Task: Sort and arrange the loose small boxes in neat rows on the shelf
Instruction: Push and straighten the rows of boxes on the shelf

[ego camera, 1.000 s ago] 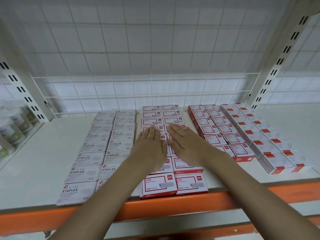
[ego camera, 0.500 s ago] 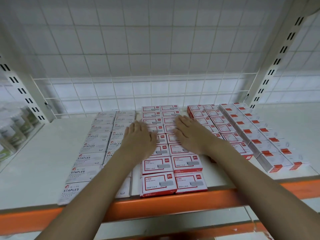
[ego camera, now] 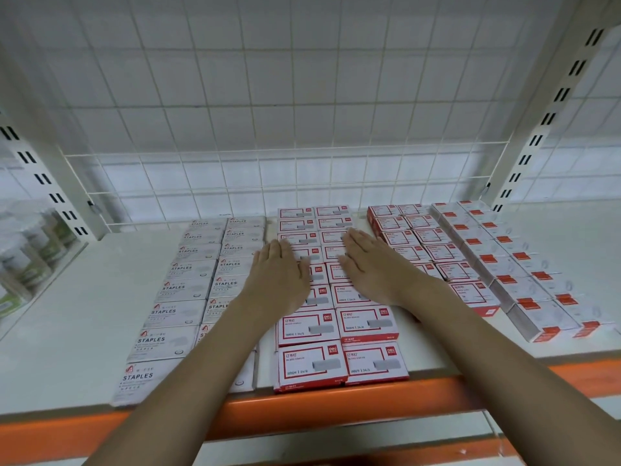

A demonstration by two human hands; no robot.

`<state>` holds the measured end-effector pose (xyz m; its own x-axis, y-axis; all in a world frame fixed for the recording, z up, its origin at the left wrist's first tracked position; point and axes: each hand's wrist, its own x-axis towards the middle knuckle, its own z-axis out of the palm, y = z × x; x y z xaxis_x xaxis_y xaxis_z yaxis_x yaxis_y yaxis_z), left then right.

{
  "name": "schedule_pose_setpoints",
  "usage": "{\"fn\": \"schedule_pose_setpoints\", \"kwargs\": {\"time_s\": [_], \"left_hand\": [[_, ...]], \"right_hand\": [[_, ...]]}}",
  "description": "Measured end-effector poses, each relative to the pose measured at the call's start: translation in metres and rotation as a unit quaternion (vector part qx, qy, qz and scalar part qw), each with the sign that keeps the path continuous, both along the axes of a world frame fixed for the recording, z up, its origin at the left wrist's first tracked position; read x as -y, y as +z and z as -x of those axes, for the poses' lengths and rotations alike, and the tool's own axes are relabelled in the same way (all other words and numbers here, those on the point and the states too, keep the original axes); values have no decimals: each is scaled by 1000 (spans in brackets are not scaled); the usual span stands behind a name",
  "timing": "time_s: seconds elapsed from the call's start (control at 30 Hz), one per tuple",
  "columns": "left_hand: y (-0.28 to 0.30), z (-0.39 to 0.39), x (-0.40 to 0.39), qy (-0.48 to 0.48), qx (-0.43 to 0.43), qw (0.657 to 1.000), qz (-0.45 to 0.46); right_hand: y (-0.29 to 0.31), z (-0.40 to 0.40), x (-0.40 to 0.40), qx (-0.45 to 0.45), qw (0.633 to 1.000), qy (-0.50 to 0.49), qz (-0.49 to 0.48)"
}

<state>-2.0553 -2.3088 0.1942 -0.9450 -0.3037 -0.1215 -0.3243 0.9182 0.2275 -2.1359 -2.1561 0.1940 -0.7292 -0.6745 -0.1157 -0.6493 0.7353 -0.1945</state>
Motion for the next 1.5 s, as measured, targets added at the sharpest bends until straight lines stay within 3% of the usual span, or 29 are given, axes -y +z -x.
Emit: {"fn": "schedule_pose_setpoints", "kwargs": {"time_s": [0.33, 0.57, 1.17, 1.5], "left_hand": [[6, -7, -3, 3, -13, 1000, 19], [4, -39, -24, -83, -35, 995, 33], [1, -40, -18, -87, -18, 996, 26], [2, -44, -18, -90, -18, 995, 27]], "right_hand": [[1, -2, -1, -10, 1000, -8, 6], [4, -39, -13, 5, 999, 44, 12], [-3, -34, -8, 23, 998, 22, 61], [7, -34, -12, 24, 998, 41, 41]]}}
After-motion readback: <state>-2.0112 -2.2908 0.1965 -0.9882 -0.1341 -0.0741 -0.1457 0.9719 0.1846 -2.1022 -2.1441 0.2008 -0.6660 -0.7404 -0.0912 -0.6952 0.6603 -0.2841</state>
